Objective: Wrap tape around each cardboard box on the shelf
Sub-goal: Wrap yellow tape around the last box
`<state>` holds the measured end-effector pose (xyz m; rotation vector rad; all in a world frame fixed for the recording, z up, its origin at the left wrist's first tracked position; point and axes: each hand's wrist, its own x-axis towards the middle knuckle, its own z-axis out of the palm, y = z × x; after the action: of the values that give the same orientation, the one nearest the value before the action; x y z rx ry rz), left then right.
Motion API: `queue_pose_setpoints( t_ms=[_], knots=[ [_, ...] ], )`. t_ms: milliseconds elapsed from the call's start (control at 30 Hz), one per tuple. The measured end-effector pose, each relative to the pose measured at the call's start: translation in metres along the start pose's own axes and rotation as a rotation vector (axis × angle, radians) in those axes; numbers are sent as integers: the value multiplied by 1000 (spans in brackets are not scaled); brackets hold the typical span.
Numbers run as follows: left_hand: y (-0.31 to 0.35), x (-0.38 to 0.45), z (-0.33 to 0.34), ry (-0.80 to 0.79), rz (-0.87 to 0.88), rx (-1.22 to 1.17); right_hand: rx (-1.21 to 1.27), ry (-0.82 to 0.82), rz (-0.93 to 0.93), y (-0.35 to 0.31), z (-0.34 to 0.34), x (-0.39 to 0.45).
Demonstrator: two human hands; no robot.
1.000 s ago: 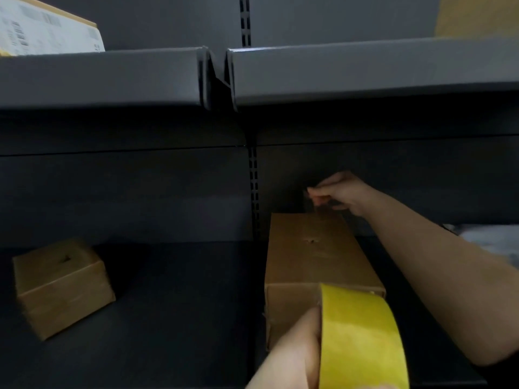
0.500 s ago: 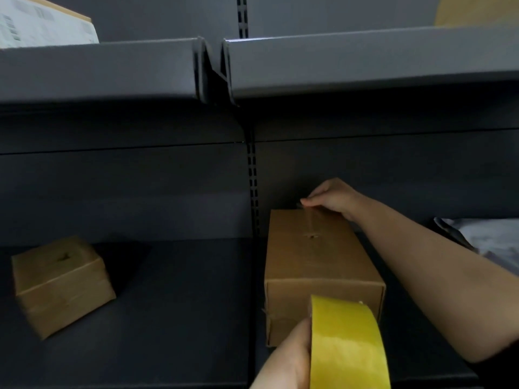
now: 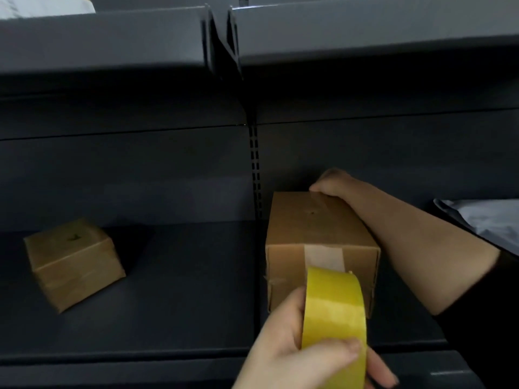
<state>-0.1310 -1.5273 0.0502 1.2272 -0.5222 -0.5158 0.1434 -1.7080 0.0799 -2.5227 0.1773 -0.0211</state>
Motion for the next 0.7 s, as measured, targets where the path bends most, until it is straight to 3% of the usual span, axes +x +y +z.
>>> queue_pose_setpoints(
  t_ms=[100,200,300,433,567,700],
  knots=[
    [-3,-2,0,-11,20,2,-150,128,-43,2,0,1],
    [-4,-2,1,4,23,-11,-213,300,-228,-11,-13,-11],
    [-4,1,4,39,26,-19,-284,89,-344,-32,-29,-52],
    [-6,1,5,55,47,-37,-566,-235,-333,-38,-19,-118],
    [-10,2,3,57,63,-45,-704,-303,-353,-31,-5,-157],
    [-11,1,4,65,73,-34,-625,-301,-355,-23,7,-154]
  ],
)
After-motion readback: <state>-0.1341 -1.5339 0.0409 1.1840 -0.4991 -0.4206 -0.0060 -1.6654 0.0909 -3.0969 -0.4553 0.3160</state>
